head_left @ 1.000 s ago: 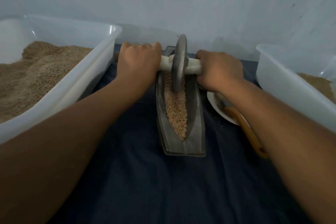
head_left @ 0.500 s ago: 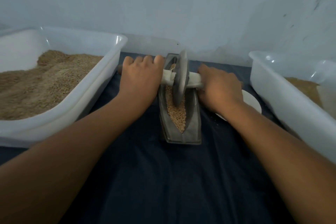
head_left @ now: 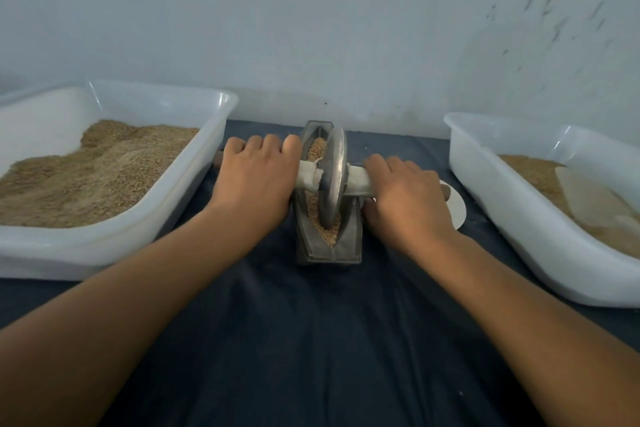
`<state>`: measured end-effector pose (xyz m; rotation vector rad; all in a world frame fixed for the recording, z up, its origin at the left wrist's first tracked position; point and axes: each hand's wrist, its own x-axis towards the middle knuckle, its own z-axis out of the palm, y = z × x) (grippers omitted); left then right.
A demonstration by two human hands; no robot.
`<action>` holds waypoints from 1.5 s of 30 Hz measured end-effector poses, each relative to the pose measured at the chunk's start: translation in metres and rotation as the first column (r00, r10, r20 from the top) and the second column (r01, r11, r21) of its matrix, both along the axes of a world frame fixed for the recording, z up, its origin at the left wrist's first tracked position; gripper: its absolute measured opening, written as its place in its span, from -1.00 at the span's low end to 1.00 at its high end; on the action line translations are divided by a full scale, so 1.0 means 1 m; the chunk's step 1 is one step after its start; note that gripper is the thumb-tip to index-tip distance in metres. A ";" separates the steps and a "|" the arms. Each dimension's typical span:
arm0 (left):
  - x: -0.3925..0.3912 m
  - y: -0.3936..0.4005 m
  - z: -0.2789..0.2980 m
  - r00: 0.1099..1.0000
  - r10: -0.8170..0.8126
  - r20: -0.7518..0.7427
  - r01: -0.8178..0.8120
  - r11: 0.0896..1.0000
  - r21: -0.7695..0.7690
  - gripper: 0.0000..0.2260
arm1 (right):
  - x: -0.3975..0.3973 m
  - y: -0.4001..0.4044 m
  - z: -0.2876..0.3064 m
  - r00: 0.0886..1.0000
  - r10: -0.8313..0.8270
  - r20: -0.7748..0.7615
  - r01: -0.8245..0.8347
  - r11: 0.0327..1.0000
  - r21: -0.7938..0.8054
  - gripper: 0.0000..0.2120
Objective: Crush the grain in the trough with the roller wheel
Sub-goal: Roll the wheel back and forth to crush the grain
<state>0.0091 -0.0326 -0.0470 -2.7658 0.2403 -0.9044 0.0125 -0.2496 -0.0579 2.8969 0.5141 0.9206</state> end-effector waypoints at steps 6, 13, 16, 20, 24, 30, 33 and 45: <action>0.017 0.001 0.000 0.999 0.012 -0.035 -0.013 1.000 -0.028 -0.69 | 0.024 0.004 0.003 1.000 -0.024 -0.016 0.024 1.000 -0.008 -0.81; 0.052 0.003 -0.001 0.997 0.043 -0.058 -0.045 0.998 -0.038 -0.73 | 0.066 0.008 0.009 0.999 -0.036 -0.024 0.036 0.999 -0.007 -0.80; 0.066 0.002 0.001 0.996 0.047 -0.069 -0.050 0.998 -0.038 -0.73 | 0.082 0.009 0.011 0.997 -0.038 -0.069 0.039 0.999 0.005 -0.77; 0.084 0.002 0.007 0.996 0.027 -0.090 -0.031 0.999 -0.042 -0.78 | 0.100 0.008 0.012 0.990 -0.051 -0.133 0.058 0.997 0.051 -0.76; 0.093 0.000 0.009 0.996 0.033 -0.080 -0.039 0.996 -0.075 -0.82 | 0.113 0.007 0.020 0.978 -0.052 -0.203 0.061 0.997 0.039 -0.75; 0.084 -0.001 0.006 0.998 0.057 -0.032 -0.059 0.996 -0.067 -0.82 | 0.109 0.009 0.019 0.978 -0.062 -0.201 0.076 0.995 0.061 -0.78; 0.073 -0.005 0.005 0.998 0.054 -0.013 -0.055 0.997 -0.046 -0.82 | 0.096 0.006 0.012 0.984 -0.044 -0.172 0.059 0.994 0.086 -0.79; 0.016 -0.002 -0.005 0.999 0.034 0.014 -0.033 0.996 -0.083 -0.68 | 0.031 0.002 0.002 0.996 0.077 0.034 -0.079 0.995 0.056 -0.79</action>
